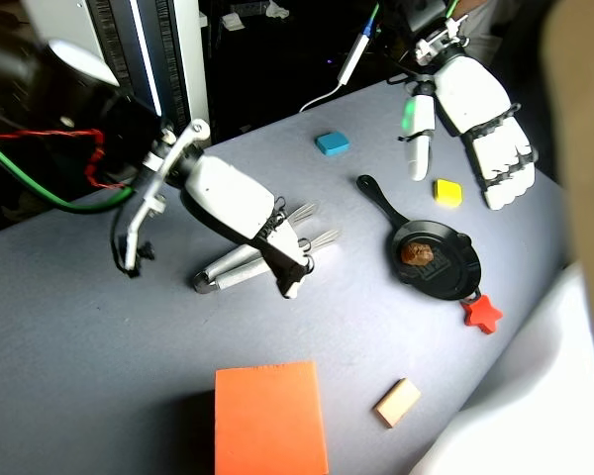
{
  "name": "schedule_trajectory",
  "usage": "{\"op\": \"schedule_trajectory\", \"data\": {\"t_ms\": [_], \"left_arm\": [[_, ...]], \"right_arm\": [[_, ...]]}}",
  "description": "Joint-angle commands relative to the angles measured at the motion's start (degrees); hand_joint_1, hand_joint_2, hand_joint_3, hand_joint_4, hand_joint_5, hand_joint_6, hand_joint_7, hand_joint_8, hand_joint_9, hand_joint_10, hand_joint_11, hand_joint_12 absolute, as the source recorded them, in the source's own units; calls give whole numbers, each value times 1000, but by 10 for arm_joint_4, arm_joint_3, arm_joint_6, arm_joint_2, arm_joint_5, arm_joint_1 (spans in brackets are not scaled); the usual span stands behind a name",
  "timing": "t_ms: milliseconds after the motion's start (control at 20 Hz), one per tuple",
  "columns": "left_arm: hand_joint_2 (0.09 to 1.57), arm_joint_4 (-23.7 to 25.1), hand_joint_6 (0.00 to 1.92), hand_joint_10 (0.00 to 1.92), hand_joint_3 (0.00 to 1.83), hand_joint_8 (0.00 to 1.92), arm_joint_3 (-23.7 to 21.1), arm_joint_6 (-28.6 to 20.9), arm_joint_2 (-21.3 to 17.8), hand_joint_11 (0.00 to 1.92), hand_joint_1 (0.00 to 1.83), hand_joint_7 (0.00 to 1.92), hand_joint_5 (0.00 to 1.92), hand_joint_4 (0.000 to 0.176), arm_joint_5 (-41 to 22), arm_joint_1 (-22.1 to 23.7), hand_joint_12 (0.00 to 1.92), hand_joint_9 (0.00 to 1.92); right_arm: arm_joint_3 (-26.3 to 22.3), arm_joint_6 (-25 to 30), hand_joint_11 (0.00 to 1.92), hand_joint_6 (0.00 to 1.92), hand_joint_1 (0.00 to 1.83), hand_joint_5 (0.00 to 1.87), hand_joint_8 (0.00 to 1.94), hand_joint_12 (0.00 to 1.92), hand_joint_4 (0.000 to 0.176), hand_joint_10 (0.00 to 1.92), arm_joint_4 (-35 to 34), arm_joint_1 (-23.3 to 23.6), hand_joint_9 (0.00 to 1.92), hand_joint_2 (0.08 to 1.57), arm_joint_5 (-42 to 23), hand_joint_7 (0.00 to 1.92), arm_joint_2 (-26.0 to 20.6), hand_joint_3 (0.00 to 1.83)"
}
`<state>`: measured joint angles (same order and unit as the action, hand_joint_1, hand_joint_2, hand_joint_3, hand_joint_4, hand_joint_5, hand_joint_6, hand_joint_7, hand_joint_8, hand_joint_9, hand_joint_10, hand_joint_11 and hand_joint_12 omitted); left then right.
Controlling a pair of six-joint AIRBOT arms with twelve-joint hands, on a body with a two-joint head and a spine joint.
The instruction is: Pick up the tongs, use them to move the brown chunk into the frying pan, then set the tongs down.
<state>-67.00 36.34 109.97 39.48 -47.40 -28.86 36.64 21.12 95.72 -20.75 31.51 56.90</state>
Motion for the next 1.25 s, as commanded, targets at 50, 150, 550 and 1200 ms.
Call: {"op": "schedule_trajectory", "data": {"t_ms": [50,150,550,1200], "left_arm": [[1303,33,41,49,1,35,-4,13,-4,0,93,604,523,0,-19,11,794,474],[1330,35,104,157,9,114,-8,19,0,0,90,779,676,0,10,17,1226,649],[1385,96,1541,1909,3,1643,1,-8,38,710,278,923,851,0,54,35,1921,833],[1459,104,1852,1921,6,1879,-8,1,49,998,531,1034,938,0,63,39,1921,1057]], "right_arm": [[-16,-63,181,58,195,684,28,1450,0,356,-93,33,729,1072,-23,845,-32,1],[-30,-119,340,81,241,919,63,1467,0,633,-196,63,796,1083,-59,1052,-74,1],[-79,-168,1136,1230,336,1028,1462,1921,0,1902,-216,119,1127,1371,-154,1177,-208,14],[-42,-157,1271,1648,659,1088,1847,1921,0,1921,-216,133,1285,1455,-299,1273,-241,59]]}}
